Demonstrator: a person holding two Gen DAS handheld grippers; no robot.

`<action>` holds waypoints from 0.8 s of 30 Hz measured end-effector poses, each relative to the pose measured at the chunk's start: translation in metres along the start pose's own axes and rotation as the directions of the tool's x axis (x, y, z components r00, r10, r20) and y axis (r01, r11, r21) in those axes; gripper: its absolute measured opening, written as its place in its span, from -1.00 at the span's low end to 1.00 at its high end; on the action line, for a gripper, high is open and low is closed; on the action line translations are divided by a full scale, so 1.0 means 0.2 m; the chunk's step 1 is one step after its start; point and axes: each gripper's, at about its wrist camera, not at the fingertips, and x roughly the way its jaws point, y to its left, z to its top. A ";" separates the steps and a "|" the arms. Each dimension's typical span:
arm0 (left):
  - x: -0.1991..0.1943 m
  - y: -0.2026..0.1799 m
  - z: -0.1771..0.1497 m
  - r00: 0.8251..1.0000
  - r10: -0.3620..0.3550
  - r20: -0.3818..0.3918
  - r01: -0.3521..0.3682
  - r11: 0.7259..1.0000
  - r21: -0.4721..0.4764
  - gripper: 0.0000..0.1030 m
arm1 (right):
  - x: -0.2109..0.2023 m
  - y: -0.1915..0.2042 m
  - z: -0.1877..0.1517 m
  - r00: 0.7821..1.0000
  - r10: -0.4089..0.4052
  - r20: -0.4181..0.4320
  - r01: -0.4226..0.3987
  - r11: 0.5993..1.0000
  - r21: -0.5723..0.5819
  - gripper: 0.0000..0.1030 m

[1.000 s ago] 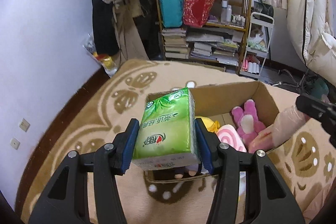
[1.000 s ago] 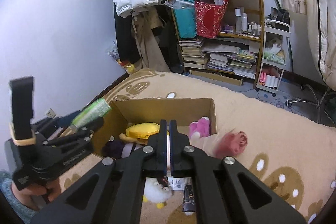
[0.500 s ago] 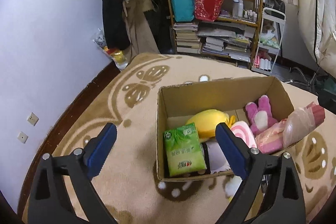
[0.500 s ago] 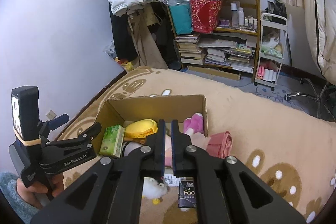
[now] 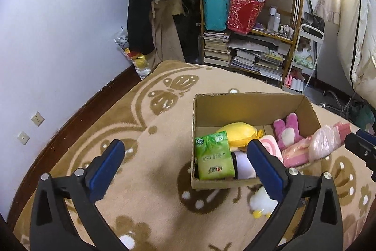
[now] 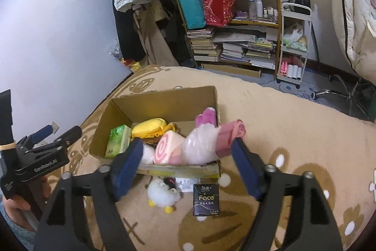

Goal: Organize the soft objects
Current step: 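Release the pink roll into the box with the right tool while the left tool drops the green pack in, then move the right tool to the black Face tissue pack while the left tool moves to the white fluffy toy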

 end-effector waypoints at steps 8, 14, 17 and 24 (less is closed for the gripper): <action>0.03 -0.04 -0.13 0.998 -0.051 -0.048 0.051 0.999 -0.001 0.99 | 0.03 -0.08 -0.07 0.998 -0.012 -0.056 0.014 0.999 0.035 0.90; 0.11 -0.12 -0.24 0.986 -0.117 -0.119 0.121 0.992 0.029 0.99 | 0.10 -0.14 -0.16 0.994 -0.027 -0.110 0.033 0.998 0.055 0.91; 0.13 -0.16 -0.29 0.982 -0.133 -0.135 0.139 0.989 0.040 0.99 | 0.14 -0.17 -0.21 0.988 -0.034 -0.148 0.043 0.998 0.054 0.97; 0.19 -0.17 -0.35 0.975 -0.150 -0.167 0.158 0.987 0.035 0.99 | 0.22 -0.21 -0.29 0.981 -0.038 -0.191 0.049 0.997 0.053 0.97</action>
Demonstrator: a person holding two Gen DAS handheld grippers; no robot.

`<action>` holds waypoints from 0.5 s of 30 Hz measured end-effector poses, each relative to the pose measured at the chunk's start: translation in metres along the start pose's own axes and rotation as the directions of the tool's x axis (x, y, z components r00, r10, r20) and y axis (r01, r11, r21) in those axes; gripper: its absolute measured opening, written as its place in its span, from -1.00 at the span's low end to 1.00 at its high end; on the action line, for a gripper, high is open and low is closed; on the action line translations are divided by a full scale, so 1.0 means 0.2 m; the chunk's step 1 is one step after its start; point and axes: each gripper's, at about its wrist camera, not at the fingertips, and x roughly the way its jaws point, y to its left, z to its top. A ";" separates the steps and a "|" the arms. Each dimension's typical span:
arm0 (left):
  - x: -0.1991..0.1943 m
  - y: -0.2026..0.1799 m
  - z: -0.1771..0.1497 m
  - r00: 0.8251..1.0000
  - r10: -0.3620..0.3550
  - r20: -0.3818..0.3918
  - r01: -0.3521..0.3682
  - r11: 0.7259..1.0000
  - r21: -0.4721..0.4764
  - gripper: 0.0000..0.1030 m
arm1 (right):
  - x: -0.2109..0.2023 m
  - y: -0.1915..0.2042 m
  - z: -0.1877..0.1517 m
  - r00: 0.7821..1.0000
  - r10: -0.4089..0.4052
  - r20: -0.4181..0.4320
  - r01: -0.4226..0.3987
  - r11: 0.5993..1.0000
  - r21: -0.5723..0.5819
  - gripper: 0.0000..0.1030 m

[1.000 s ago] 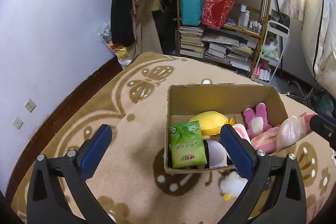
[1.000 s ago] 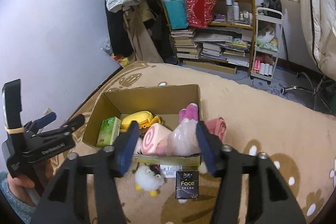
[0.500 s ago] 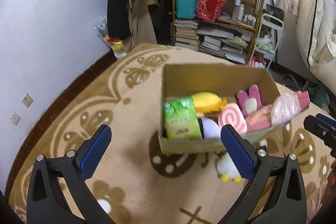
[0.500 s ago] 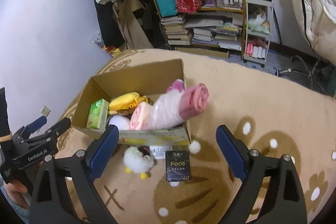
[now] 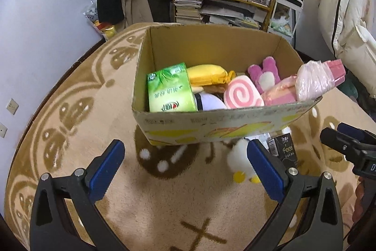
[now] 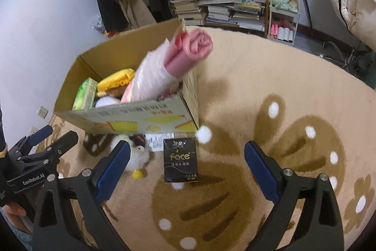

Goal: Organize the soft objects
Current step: 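Move the right tool to the black Face tissue pack while the left tool moves to the white fluffy toy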

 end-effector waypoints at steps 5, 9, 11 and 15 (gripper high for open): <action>0.05 -0.03 -0.01 1.000 -0.006 -0.021 0.006 1.000 0.027 0.99 | 0.06 0.00 -0.03 1.000 0.007 -0.030 -0.007 1.000 -0.015 0.97; 0.09 -0.07 -0.02 0.999 -0.021 -0.042 0.022 0.999 0.043 0.99 | 0.11 -0.01 -0.06 0.999 0.010 -0.046 -0.011 1.000 -0.015 0.97; 0.11 -0.09 -0.03 0.998 -0.027 -0.053 0.029 0.998 0.049 0.99 | 0.14 -0.02 -0.07 0.998 0.020 -0.052 -0.021 1.000 -0.022 0.97; 0.16 -0.13 -0.05 0.997 -0.034 -0.074 0.039 0.997 0.070 0.99 | 0.18 -0.01 -0.10 0.997 0.024 -0.068 -0.026 0.999 -0.034 0.92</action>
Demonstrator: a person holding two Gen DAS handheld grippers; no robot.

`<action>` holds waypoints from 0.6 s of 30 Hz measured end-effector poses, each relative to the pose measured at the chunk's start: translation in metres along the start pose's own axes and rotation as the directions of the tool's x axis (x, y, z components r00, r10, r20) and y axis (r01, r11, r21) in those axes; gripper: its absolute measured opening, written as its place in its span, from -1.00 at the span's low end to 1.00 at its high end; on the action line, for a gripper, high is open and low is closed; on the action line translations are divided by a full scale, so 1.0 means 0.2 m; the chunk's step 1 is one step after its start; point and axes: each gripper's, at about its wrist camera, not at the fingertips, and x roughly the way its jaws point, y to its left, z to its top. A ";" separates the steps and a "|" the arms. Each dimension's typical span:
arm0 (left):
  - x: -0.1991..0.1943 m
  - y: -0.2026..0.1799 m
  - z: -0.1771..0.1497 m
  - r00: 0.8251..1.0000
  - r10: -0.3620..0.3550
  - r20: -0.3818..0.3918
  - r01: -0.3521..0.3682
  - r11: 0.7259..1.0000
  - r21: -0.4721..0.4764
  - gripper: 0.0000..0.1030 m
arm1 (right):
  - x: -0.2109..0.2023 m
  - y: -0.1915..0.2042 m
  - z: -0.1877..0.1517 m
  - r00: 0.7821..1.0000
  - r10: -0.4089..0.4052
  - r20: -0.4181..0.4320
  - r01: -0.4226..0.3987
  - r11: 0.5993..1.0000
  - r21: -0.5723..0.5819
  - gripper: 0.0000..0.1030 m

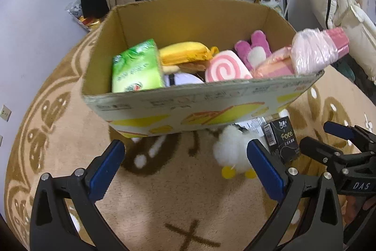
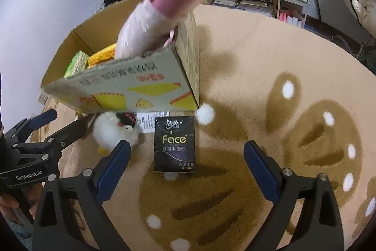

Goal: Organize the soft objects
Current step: 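Move the right tool to the black Face tissue pack while the left tool moves to the white fluffy toy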

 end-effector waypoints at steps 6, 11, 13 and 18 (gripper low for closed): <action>0.05 -0.04 0.01 1.000 -0.021 -0.003 0.021 1.000 0.009 0.99 | 0.05 0.00 -0.04 1.000 0.022 -0.017 -0.022 1.000 -0.020 0.64; 0.10 -0.06 0.03 0.999 -0.045 -0.002 0.045 0.999 0.012 0.99 | 0.10 0.01 -0.05 0.998 0.048 -0.045 -0.049 0.998 -0.028 0.63; 0.12 -0.07 0.03 0.998 -0.055 -0.011 0.055 0.998 0.012 0.99 | 0.11 0.02 -0.05 0.998 0.044 -0.052 -0.047 0.998 -0.041 0.63; 0.15 -0.10 0.02 0.997 -0.061 -0.036 0.063 0.997 0.038 0.98 | 0.17 0.01 -0.06 0.992 0.063 -0.107 -0.067 0.997 -0.027 0.43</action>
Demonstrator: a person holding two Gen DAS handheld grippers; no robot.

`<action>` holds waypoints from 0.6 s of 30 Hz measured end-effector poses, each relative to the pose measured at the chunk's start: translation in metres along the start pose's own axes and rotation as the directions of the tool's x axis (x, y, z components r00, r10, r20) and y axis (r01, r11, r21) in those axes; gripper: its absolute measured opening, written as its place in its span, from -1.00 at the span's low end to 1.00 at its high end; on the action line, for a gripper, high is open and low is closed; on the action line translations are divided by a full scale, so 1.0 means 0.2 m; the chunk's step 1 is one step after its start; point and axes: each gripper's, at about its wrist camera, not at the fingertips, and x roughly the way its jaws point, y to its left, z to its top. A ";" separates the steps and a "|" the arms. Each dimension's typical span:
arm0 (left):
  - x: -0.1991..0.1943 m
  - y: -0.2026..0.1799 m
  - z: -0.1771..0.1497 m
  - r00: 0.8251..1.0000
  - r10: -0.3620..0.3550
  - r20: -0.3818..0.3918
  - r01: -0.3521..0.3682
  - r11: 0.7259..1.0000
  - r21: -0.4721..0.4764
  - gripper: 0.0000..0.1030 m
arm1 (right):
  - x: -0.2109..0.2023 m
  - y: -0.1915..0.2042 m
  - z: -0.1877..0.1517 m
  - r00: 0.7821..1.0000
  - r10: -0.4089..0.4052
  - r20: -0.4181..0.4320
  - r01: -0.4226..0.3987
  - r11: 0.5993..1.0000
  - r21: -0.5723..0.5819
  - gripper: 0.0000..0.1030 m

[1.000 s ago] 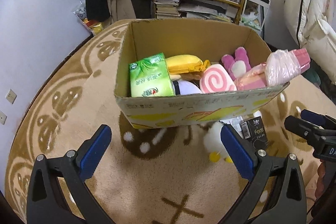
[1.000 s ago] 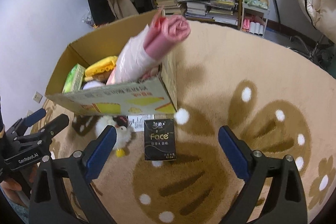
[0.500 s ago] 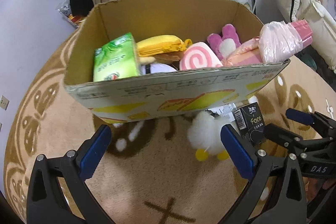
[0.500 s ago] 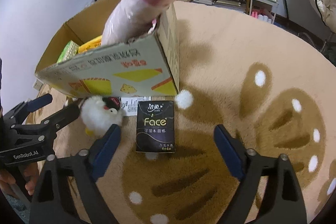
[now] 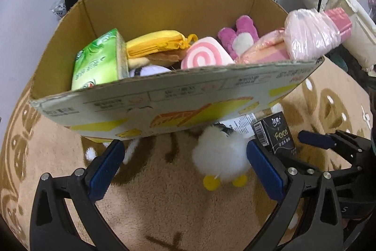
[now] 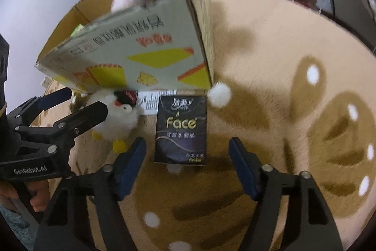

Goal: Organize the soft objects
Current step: 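Move the right tool to the black Face tissue pack while the left tool moves to the white fluffy toy, then close the right tool on the Face pack while the left tool closes on the fluffy toy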

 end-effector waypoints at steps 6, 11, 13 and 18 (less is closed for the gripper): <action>0.03 0.01 -0.01 1.000 -0.011 -0.025 0.011 1.000 0.004 0.98 | 0.05 0.04 0.00 1.000 -0.030 -0.007 0.030 0.998 -0.057 0.21; 0.07 0.00 -0.02 0.999 -0.005 -0.041 0.005 1.000 0.009 0.97 | 0.06 0.07 0.01 0.999 -0.031 0.010 0.031 0.998 -0.062 -0.04; 0.09 -0.02 -0.02 0.999 0.011 -0.044 -0.010 1.000 0.023 0.97 | 0.06 0.10 0.00 0.999 -0.040 0.015 0.042 0.995 -0.085 -0.04; 0.14 -0.07 -0.02 0.998 -0.004 -0.056 0.006 0.999 0.038 0.83 | 0.07 0.13 -0.02 0.999 -0.037 0.017 0.038 0.995 -0.094 -0.04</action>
